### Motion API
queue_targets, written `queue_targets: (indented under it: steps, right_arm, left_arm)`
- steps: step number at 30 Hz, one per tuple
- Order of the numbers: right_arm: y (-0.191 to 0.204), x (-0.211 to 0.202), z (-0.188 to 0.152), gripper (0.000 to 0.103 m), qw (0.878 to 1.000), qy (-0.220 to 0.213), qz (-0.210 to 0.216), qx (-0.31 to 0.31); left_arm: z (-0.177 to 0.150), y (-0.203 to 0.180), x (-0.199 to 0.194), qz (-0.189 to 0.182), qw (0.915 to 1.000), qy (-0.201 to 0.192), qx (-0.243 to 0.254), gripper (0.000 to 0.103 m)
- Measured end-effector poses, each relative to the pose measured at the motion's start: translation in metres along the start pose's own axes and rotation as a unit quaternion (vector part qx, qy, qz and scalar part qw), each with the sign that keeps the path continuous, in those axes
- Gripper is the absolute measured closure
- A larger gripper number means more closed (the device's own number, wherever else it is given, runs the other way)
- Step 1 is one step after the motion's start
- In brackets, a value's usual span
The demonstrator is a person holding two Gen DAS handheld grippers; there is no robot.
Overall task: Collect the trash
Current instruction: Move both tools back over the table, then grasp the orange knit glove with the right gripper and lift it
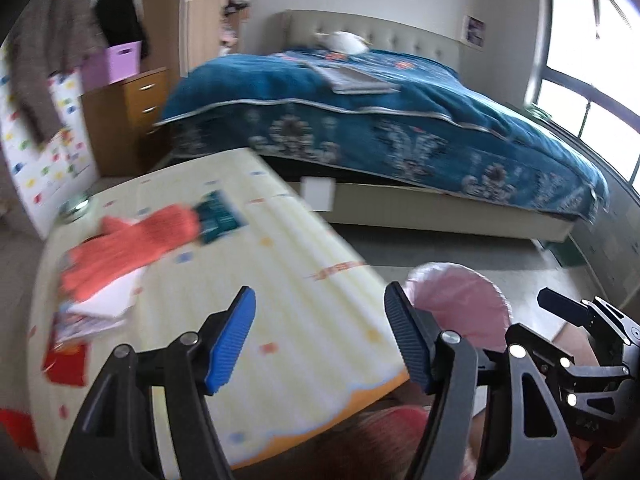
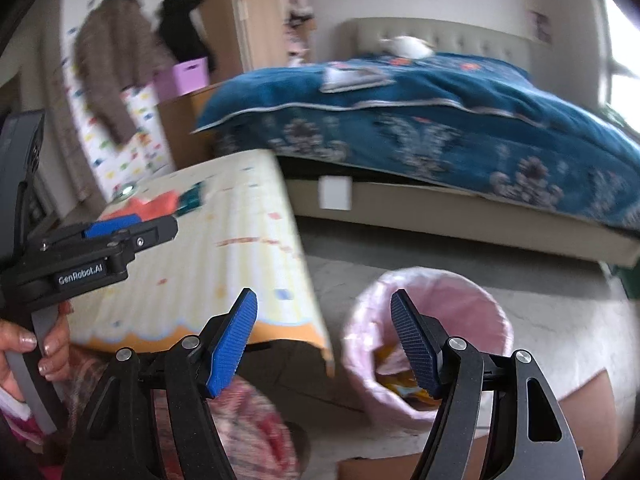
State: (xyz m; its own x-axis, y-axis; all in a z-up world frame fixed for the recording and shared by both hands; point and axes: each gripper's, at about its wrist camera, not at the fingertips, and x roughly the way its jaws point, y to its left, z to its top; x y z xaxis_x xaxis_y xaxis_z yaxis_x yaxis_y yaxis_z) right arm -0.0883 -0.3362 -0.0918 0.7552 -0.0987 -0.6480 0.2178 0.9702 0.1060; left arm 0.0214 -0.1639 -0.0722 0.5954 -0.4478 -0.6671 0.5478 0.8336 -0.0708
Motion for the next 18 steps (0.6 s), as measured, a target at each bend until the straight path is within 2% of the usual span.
queue_targets:
  steps: [7,16,18]
  right_arm:
    - [0.087,0.024,0.020,0.033,0.995,0.003,0.058,-0.084]
    - [0.182,0.070,0.038,0.035,0.980,0.020,0.113,-0.160]
    - [0.194,0.077,0.041,0.039,0.978,0.025,0.119,-0.168]
  left_arm:
    - [-0.015,0.087,-0.036,0.076,0.9953,-0.015,-0.059,0.035]
    - [-0.033,0.199,-0.064,0.177,0.9737,-0.016,-0.142,0.032]
    - [-0.034,0.218,-0.065,0.192,0.9692,-0.014,-0.154,0.032]
